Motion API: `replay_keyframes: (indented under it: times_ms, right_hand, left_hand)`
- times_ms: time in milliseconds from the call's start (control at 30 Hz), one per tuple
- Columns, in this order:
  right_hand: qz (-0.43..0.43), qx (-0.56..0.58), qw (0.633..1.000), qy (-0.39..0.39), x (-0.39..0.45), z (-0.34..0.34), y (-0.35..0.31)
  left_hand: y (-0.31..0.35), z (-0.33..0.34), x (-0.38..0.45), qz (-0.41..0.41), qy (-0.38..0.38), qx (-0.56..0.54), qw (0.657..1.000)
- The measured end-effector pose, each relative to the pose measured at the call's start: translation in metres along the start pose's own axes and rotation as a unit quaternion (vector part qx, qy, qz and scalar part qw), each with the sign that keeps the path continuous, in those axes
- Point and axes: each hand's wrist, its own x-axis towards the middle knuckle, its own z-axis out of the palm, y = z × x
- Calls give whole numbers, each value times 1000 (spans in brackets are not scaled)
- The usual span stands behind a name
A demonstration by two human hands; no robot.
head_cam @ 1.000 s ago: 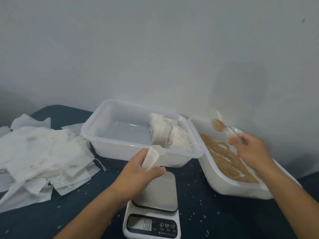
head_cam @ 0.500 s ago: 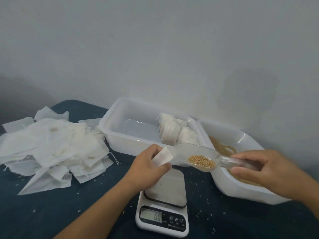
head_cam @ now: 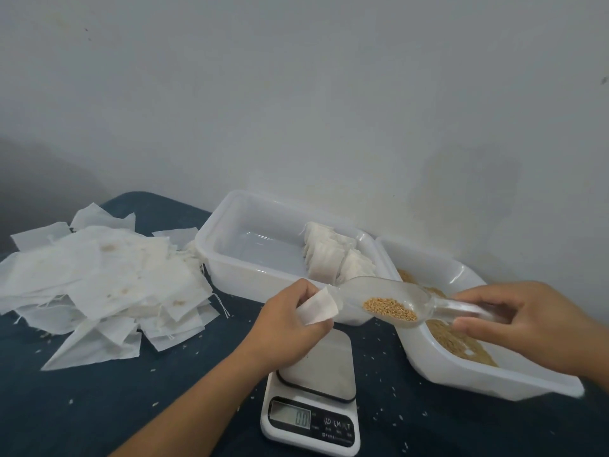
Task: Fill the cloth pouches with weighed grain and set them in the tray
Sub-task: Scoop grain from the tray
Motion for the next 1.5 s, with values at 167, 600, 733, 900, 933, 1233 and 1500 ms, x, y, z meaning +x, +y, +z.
replay_keyframes:
  times_ms: [167, 600, 733, 900, 933, 1233, 1500]
  right_hand:
    - [-8, -23, 999, -29, 2, -1, 0]
    - [-54, -74, 993, -75, 16, -14, -28]
    - [-69, -93, 990, -78, 20, -21, -36]
    - [-86, -174, 979, -63, 20, -26, -44]
    - [-95, -203, 973, -53, 19, -26, -45]
    - [-150, -283, 947, 0, 10, -20, -62]
    - [-264, -311, 904, 128, 10, -26, -41]
  left_hand:
    - [-3, 3, -1, 21, -1, 25, 999]
    - [-7, 8, -2, 51, -26, 73, 996]
    - [-6, 9, -2, 52, -30, 68, 996]
    - [-7, 9, -2, 50, -29, 70, 996]
    - [-6, 9, -2, 47, -29, 70, 996]
    - [-4, 7, -3, 23, -20, 48, 998]
    - [-4, 6, -2, 11, -12, 40, 999]
